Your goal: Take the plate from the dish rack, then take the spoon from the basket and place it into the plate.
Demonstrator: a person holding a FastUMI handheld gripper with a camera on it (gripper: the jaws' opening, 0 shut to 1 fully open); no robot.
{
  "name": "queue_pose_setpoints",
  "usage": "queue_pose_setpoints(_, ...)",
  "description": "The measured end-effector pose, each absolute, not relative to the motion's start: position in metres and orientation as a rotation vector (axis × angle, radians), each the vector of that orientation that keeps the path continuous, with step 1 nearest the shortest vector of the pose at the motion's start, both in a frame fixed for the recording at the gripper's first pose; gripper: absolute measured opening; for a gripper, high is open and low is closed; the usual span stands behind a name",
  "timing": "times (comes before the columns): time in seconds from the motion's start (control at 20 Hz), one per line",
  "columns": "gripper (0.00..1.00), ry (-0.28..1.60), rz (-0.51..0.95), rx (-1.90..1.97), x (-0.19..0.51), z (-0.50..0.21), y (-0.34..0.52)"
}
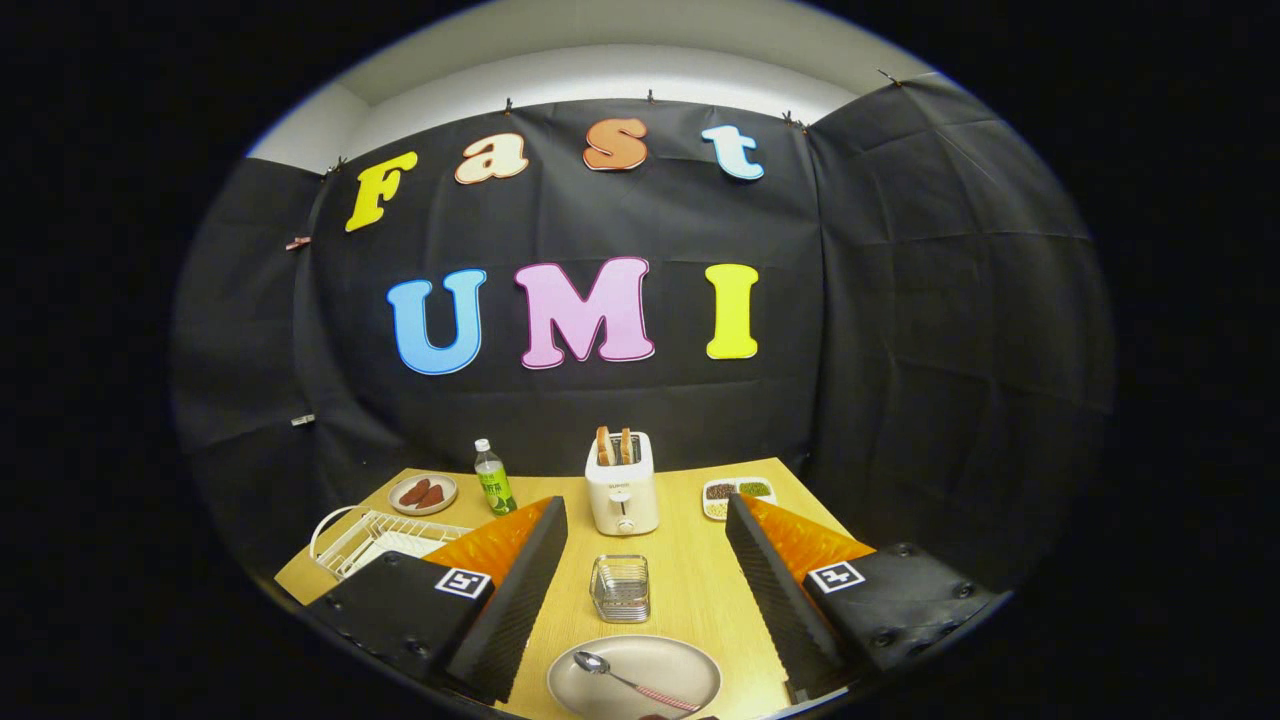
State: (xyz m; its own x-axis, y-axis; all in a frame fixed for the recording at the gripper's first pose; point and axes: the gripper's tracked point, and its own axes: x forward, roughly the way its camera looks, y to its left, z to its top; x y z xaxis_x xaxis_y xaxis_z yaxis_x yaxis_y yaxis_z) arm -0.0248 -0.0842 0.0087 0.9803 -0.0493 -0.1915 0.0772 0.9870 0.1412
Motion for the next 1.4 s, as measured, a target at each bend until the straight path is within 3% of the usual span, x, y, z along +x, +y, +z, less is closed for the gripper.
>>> queue_pose_setpoints(1.4, 0.99, 0.237, -0.021, 0.169, -0.011, -0.008, -0.083)
